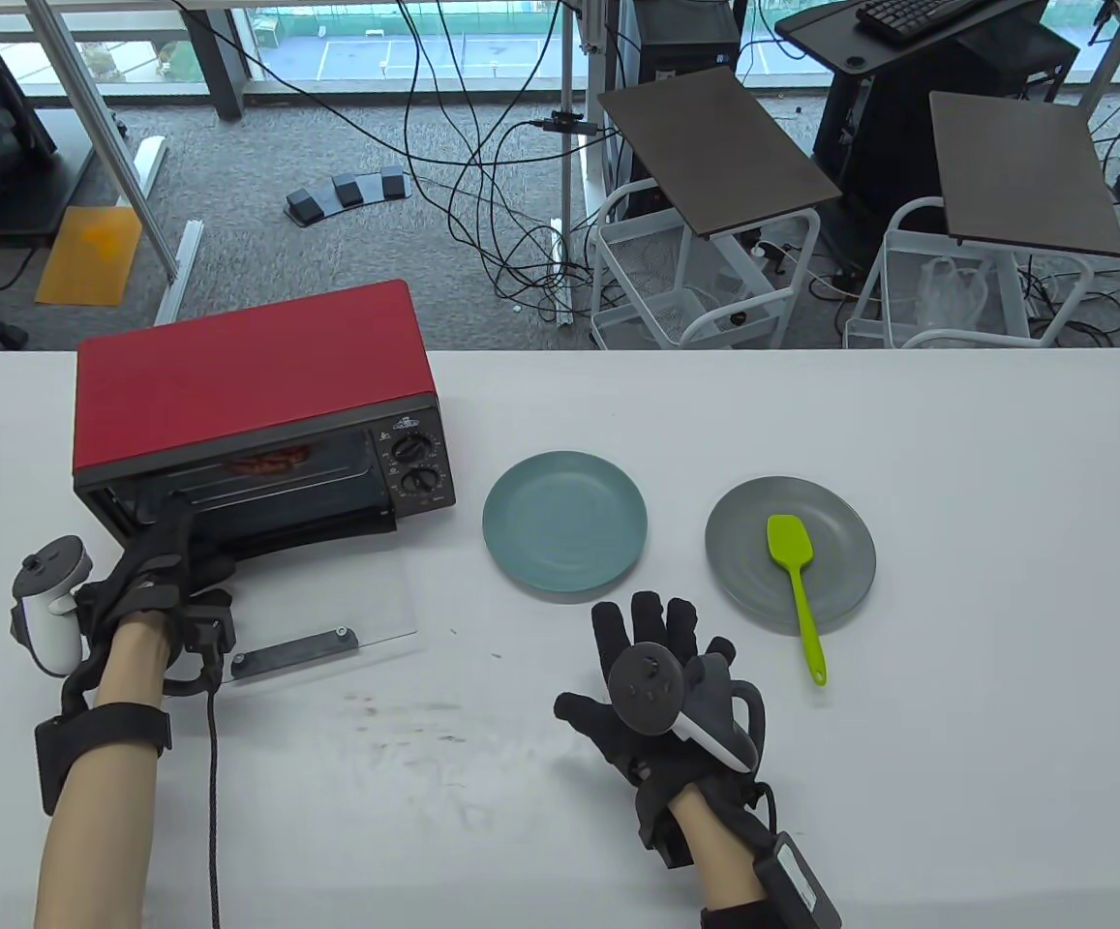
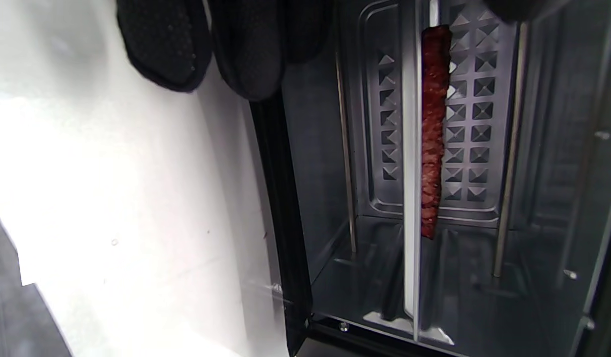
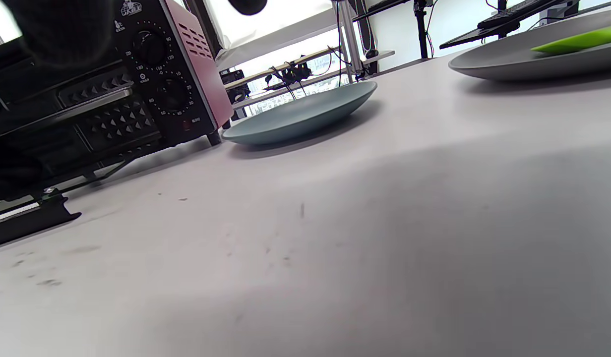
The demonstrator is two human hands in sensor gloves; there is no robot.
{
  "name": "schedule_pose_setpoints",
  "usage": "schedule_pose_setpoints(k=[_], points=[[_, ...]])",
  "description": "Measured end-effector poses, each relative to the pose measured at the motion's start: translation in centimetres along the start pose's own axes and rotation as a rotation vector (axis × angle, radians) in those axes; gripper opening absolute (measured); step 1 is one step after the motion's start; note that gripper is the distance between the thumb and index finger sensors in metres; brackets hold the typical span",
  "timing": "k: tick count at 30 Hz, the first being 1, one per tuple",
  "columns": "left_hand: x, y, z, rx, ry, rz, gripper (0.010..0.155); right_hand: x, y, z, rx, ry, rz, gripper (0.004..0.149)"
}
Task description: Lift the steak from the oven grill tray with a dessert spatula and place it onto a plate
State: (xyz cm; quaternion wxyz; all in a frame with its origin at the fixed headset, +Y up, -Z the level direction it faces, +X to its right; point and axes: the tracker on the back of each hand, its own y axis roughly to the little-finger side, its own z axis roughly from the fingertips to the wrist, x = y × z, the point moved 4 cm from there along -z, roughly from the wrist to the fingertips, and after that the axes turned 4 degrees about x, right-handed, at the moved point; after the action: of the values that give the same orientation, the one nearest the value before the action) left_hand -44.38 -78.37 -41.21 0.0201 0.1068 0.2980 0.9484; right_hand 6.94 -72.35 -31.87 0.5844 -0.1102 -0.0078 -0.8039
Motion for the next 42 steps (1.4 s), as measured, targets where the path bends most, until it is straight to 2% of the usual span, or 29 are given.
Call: schedule_pose_setpoints(k=[5,6,11,19,29,33,42], points=[[0.0,-0.4,-0.6,0.012,-0.002,-0.014,0.102,0.0,0.1,-0.1,0.012,-0.002,0.016,0.092],[0.0,-0.5,-0.8,0.013,-0.007,-0.013,0.091,0.0,0.2,-0.1,0.013,-0.003,0.015,0.092],[-0.1,-0.6,-1.3,0.020,-0.017,0.005,0.084,-0.1,0.3,-0.1,0.017,0.002,0.012,0.092],[-0.2,-0.6,-1.6,0.023,-0.027,0.020,0.078,-0.1,0.2,-0.2,0.013,0.002,0.022,0.092],[-0.6,-0.4,-1.9,0.029,-0.019,0.064,0.082,-0.1,0.1,-0.2,0.011,0.014,0.033,0.092],[-0.7,-0.6,-1.6,0.001,-0.102,0.055,0.075,-0.2,0.3,-0.2,0.015,0.020,0.031,0.092],[-0.8,-0.1,-1.2,-0.020,-0.112,0.115,0.069,-0.2,0.7,-0.2,0.030,0.021,0.024,0.092]])
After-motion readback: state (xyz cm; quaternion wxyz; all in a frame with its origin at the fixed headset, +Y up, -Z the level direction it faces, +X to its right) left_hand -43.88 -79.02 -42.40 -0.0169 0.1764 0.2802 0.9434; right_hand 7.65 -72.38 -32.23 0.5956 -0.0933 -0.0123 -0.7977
